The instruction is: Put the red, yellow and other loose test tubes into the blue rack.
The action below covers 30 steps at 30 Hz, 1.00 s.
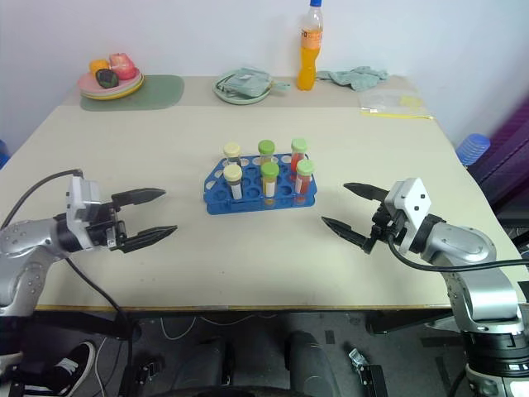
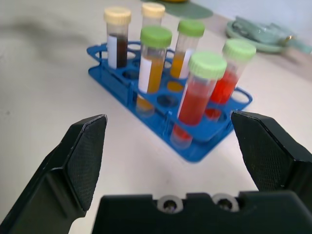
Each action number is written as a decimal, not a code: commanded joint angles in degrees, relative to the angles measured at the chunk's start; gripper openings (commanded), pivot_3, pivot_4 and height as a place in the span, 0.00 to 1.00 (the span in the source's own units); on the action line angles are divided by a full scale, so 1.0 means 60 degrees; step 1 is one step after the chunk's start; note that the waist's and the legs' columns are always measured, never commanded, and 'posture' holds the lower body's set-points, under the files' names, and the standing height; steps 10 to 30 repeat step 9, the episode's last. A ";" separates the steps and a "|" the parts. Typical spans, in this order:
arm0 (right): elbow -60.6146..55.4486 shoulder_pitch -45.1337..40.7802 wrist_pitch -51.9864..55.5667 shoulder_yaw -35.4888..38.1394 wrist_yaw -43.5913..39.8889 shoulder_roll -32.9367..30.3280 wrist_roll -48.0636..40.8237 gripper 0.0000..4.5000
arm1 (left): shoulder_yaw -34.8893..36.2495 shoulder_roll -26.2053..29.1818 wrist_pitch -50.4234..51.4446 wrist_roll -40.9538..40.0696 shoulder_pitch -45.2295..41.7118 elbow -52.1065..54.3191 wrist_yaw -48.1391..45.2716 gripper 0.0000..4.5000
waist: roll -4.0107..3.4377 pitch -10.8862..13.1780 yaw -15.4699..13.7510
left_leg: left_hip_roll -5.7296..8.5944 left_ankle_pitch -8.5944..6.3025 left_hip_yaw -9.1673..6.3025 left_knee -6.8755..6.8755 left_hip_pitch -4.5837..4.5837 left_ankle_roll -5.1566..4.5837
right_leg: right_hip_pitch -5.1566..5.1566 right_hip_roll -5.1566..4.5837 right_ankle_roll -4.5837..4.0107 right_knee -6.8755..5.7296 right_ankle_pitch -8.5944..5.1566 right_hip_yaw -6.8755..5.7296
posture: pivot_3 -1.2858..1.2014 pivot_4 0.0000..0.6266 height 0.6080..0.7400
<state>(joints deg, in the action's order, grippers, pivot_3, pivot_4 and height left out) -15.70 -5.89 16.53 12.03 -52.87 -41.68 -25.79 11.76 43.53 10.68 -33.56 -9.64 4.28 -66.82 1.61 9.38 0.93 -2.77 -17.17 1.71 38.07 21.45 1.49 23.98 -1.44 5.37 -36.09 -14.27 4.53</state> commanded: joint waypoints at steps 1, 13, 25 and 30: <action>-0.0375 -0.0012 -0.0050 0.0310 0.0038 -0.0265 -0.0035 1.00 | -0.0106 -0.0268 -0.0241 0.0127 -0.0086 0.0079 0.0046 0.98 | 0.0000 0.0000 0.0012 | 0.0000 0.0000 0.0000 0.0000 0.0000 0.0000 | 0.0000 0.0000 0.0000 0.0000 0.0000 0.0000 | 0.52 0.24 1.00; -0.0215 -0.0362 -0.0015 0.0127 -0.0027 -0.0577 0.0053 1.00 | -0.0137 -0.0569 -0.0386 0.0187 0.0415 0.0220 0.0041 0.98 | 0.0000 0.0000 0.0021 | -0.0001 0.0000 0.0000 0.0000 -0.0001 -0.0001 | 0.0000 0.0001 0.0000 0.0000 0.0000 0.0002 | 0.52 0.24 1.00; -0.0215 -0.0362 -0.0015 0.0127 -0.0027 -0.0577 0.0053 1.00 | -0.0137 -0.0569 -0.0386 0.0187 0.0415 0.0220 0.0041 0.98 | 0.0000 0.0000 0.0021 | -0.0001 0.0000 0.0000 0.0000 -0.0001 -0.0001 | 0.0000 0.0001 0.0000 0.0000 0.0000 0.0002 | 0.52 0.24 1.00; -0.0215 -0.0362 -0.0015 0.0127 -0.0027 -0.0577 0.0053 1.00 | -0.0137 -0.0569 -0.0386 0.0187 0.0415 0.0220 0.0041 0.98 | 0.0000 0.0000 0.0021 | -0.0001 0.0000 0.0000 0.0000 -0.0001 -0.0001 | 0.0000 0.0001 0.0000 0.0000 0.0000 0.0002 | 0.52 0.24 1.00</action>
